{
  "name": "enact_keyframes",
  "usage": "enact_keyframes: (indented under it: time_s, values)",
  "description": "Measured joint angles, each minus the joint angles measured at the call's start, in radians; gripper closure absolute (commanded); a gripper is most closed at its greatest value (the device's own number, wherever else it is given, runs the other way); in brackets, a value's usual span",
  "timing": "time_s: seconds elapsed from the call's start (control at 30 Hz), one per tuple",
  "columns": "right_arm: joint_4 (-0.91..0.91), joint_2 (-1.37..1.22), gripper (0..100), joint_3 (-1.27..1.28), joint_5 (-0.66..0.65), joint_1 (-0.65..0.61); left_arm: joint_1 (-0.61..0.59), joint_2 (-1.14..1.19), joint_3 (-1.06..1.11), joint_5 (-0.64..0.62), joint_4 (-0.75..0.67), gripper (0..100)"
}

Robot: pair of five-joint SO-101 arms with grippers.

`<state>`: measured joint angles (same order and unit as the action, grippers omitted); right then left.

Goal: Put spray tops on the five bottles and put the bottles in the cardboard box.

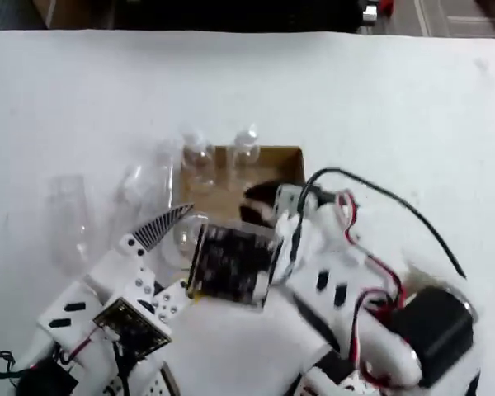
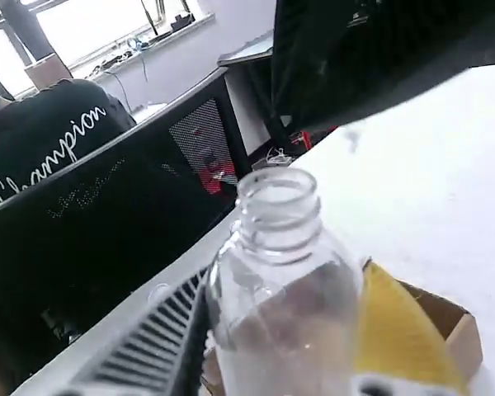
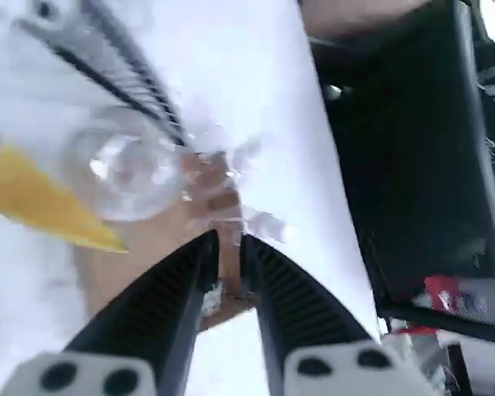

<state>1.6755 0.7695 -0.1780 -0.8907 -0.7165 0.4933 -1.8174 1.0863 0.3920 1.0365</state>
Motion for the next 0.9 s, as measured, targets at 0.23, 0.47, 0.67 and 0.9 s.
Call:
enact_keyframes:
  time_s: [0.23, 0.47, 0.67, 0.9]
  values:
    - [0.018, -0.083, 81.2, -0.018, 0.092, -0.095, -0.002, 0.000, 0.000, 0.000, 0.000, 77]
    - [0.023, -0.107, 81.3, -0.018, 0.094, -0.175, -0.002, 0.000, 0.000, 0.002, 0.000, 77]
    - [0.025, -0.074, 81.4, -0.018, 0.080, -0.173, -0.002, 0.000, 0.000, 0.028, 0.000, 78]
    - [0.025, 0.046, 81.3, 0.000, 0.080, -0.140, -0.002, 0.000, 0.000, 0.028, 0.000, 78]
